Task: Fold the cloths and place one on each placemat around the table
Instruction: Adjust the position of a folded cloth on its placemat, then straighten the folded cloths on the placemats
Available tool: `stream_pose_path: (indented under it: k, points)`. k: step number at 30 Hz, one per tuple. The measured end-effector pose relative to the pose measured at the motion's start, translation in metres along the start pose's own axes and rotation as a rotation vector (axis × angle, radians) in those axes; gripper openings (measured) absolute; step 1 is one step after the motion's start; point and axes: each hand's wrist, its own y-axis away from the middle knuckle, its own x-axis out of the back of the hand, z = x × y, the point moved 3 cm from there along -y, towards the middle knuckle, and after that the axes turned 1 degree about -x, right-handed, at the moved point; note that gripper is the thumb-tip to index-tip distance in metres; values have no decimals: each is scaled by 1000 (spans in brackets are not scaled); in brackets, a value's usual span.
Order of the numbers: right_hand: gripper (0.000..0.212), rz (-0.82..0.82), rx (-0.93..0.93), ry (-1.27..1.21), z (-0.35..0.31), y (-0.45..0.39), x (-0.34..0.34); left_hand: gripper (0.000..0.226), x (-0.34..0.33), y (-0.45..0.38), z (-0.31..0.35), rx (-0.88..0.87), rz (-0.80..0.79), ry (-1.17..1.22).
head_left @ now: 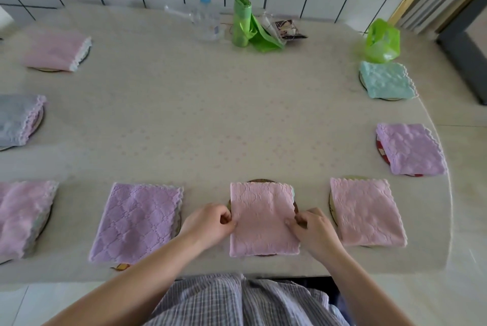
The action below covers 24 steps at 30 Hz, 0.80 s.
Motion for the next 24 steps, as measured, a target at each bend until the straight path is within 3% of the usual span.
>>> stream_pose_path:
  k: [3, 6, 8, 10, 13, 15, 20, 24]
  points:
    - [17, -20, -15, 10, 2, -1, -1, 25, 0, 3, 0, -20, 8, 14]
    - [16, 68, -26, -28, 2, 5, 0, 12, 1, 13, -2, -67, 170, 78]
    - [21, 216, 36, -7, -3, 14, 0, 23, -4, 20, -1, -183, 254, -19]
    - [38, 286, 229, 64, -11, 21, -6, 44, -14, 23, 5, -332, 246, -158]
    - [57, 223, 486, 198, -23, 24, -21, 56, -30, 19, 17, -496, 214, -435]
    - [56, 145, 560, 305, -26, 21, -28, 58, -33, 18, 20, -468, 178, -480]
    - [55, 13, 557, 384, -16, 8, -28, 58, -29, 21, 11, -403, 95, -429]
    - [53, 33, 549, 331, -12, 3, -15, 54, -21, 26, 10, -385, 68, -351]
